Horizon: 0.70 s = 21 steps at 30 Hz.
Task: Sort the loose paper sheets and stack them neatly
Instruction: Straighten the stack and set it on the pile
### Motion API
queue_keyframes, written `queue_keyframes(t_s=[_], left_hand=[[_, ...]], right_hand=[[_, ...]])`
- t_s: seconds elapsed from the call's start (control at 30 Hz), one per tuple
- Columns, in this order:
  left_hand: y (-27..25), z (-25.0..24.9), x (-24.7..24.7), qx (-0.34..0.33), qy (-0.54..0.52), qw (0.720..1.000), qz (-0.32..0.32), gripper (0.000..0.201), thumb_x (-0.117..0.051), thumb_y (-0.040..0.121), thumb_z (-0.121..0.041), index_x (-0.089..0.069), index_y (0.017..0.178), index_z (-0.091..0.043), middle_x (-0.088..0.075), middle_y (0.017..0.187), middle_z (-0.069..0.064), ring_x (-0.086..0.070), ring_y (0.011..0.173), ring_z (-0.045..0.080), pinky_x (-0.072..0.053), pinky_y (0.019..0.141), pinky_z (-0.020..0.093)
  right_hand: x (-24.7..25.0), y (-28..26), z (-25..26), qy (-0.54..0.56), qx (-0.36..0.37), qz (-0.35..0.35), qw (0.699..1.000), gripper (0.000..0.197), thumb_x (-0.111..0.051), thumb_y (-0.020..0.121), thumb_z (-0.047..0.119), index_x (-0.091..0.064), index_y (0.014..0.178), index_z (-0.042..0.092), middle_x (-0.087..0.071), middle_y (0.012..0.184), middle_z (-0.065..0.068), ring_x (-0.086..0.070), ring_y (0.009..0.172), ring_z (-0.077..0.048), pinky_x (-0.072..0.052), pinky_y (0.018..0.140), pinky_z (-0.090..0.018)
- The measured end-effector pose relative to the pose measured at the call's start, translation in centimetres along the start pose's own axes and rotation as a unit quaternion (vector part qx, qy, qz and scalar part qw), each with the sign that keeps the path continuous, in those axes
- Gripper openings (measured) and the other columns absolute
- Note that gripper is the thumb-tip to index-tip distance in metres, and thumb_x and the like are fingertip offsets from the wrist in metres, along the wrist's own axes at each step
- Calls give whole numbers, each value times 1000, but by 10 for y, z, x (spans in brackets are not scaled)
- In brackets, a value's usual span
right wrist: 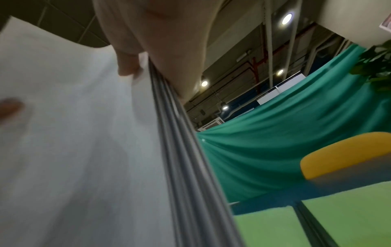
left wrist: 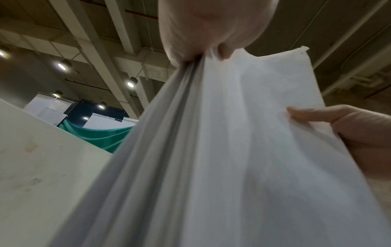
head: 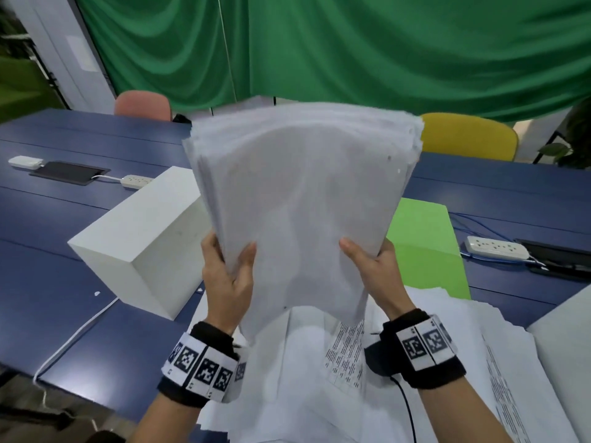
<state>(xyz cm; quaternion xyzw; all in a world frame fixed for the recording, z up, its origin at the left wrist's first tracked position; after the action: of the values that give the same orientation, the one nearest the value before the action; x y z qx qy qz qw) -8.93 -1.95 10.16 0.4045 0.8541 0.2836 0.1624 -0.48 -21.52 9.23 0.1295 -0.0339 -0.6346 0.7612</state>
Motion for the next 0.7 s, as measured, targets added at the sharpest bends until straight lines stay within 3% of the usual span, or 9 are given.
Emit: queue_keyframes(t_s=[0.07, 0.17, 0.23, 0.27, 0.3, 0.37, 0.43, 0.57, 0.7], left_hand=[[-2, 1, 1, -3, -20, 1000, 3, 59, -64, 79, -48, -28, 121, -28, -47, 118, -27, -50, 106, -14, -42, 87, 5], [-2, 13, 3, -1, -17, 999, -27, 74, -74, 77, -16, -25, 132, -11, -39, 127, -16, -45, 112, -18, -38, 93, 4], [1, 13, 2, 6, -25, 999, -24, 67, -73, 75, -38, -40, 126, -9, -53, 114, -21, -54, 100, -15, -44, 86, 6], [2, 10, 2, 7, -27, 999, -18, 57, -70, 73, -51, -49, 116, -19, -61, 101, -26, -58, 91, -13, -46, 79, 7], [4, 8, 1, 5, -24, 1000, -13, 42, -69, 72, -53, -54, 105, -32, -64, 91, -28, -59, 82, -12, -47, 73, 6], [7, 9, 2, 3, -34, 999, -7, 25, -70, 73, -39, -57, 93, -46, -65, 85, -30, -60, 76, -11, -47, 68, 5], [3, 21, 3, 29, -50, 998, -1, 25, -66, 71, -32, -59, 94, -41, -66, 87, -27, -62, 79, -9, -48, 70, 8], [-24, 54, 3, 138, -55, 989, 18, 50, -69, 63, -44, -60, 104, -17, -70, 89, -13, -66, 86, 1, -53, 77, 23], [-23, 54, 5, 149, -50, 987, 14, 39, -69, 60, -46, -63, 91, -24, -72, 82, -16, -65, 79, -3, -52, 70, 18]], right_hand=[[7, -6, -8, 15, -9, -11, 1000, 25, -68, 78, -2, -64, 86, 21, -72, 72, 19, -66, 71, 5, -51, 66, -12], [10, -10, -16, 9, -17, -9, 1000, 30, -65, 76, -10, -64, 89, 18, -73, 75, 17, -67, 73, 2, -52, 67, -14], [8, -8, -15, 17, -16, -11, 1000, 28, -65, 77, -9, -65, 91, 15, -73, 77, 16, -68, 75, 1, -53, 68, -15], [7, -6, -13, 19, -13, -13, 1000, 27, -66, 77, -9, -65, 93, 13, -73, 78, 16, -68, 76, 0, -53, 70, -15], [7, -3, -13, 22, -8, -12, 1000, 26, -66, 77, -8, -65, 95, 12, -73, 78, 16, -68, 76, 0, -53, 70, -16], [8, 1, -13, 21, -11, -7, 1000, 27, -66, 77, -7, -64, 94, 14, -73, 77, 16, -68, 75, 0, -53, 70, -16], [9, 1, -24, 4, -33, -2, 999, 29, -67, 77, -6, -64, 88, 20, -72, 74, 19, -67, 73, 3, -54, 72, -17], [11, -10, -60, -20, -112, 15, 993, 24, -66, 81, 1, -64, 84, 25, -72, 70, 20, -68, 70, 3, -53, 66, -16], [16, -9, -62, -29, -130, 35, 990, 24, -69, 79, 1, -65, 86, 23, -72, 72, 18, -68, 71, 1, -54, 71, -22]])
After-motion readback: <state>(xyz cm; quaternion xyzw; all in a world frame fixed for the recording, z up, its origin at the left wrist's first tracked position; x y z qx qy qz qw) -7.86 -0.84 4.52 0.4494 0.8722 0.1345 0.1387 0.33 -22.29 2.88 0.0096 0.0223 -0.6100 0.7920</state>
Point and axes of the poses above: each hand's wrist, its own y-axis towards the middle knuckle, its own x-axis out of the back of the hand, z = x × y, the point moved 2 cm from there along y, towards the middle knuckle
